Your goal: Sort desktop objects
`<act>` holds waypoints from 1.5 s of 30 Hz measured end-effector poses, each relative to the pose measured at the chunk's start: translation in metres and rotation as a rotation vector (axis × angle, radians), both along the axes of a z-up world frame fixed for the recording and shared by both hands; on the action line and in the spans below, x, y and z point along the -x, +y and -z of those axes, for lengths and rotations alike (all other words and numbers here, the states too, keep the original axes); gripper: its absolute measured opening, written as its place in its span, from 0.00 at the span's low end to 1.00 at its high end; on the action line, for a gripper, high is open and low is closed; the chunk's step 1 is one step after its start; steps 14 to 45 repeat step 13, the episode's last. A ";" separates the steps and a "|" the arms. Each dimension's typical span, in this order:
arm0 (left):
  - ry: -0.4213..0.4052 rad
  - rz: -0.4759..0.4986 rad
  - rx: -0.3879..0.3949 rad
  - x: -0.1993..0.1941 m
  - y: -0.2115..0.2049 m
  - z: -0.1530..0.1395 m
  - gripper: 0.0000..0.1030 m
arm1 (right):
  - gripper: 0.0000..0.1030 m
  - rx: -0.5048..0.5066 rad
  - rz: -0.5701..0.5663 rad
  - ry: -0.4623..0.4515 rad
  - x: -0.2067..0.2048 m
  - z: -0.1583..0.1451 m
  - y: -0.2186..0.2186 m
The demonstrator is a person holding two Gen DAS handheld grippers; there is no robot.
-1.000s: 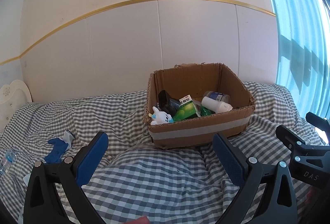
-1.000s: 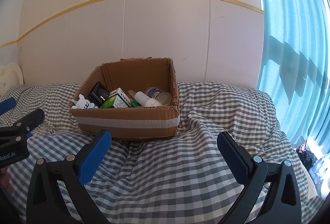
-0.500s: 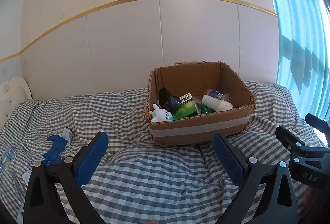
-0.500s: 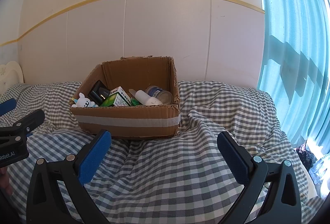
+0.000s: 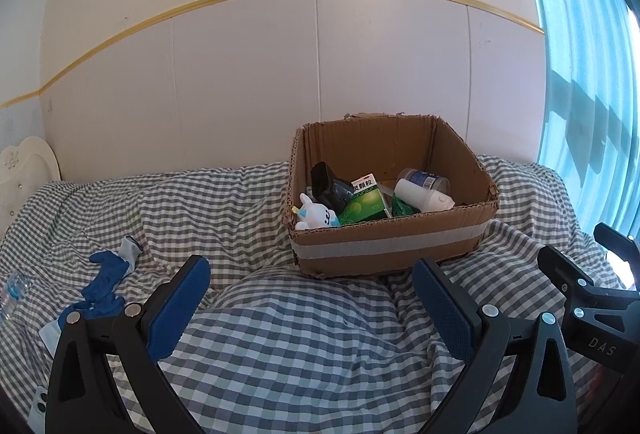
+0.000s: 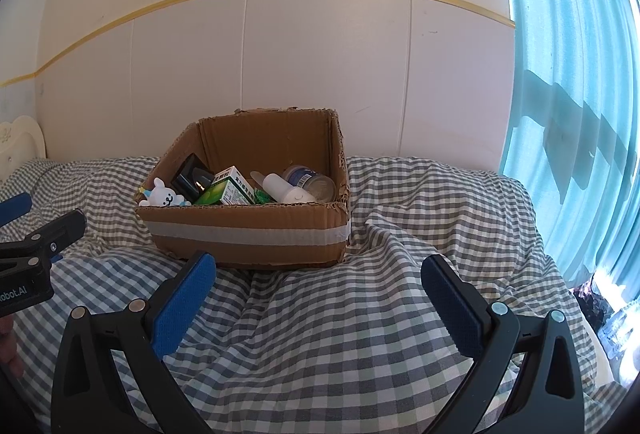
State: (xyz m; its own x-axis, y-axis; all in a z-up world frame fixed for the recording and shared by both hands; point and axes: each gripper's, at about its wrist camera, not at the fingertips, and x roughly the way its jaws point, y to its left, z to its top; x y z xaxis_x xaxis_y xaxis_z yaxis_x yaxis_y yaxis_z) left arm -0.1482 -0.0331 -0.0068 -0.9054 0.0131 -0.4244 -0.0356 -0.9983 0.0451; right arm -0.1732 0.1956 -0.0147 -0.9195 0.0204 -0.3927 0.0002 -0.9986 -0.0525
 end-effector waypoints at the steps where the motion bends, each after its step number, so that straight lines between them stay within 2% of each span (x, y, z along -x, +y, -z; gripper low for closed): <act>1: 0.000 0.000 0.002 0.000 0.001 0.000 1.00 | 1.00 0.000 0.001 0.001 0.000 0.000 0.000; 8: -0.007 0.005 -0.001 -0.001 0.001 -0.001 1.00 | 1.00 -0.003 -0.004 -0.005 0.002 0.001 0.001; 10: -0.024 0.054 -0.031 -0.002 0.001 -0.002 1.00 | 1.00 -0.003 -0.005 -0.005 0.002 0.002 0.001; 45: -0.021 0.035 -0.017 -0.002 0.003 -0.003 1.00 | 1.00 -0.005 -0.006 -0.007 0.002 0.002 0.001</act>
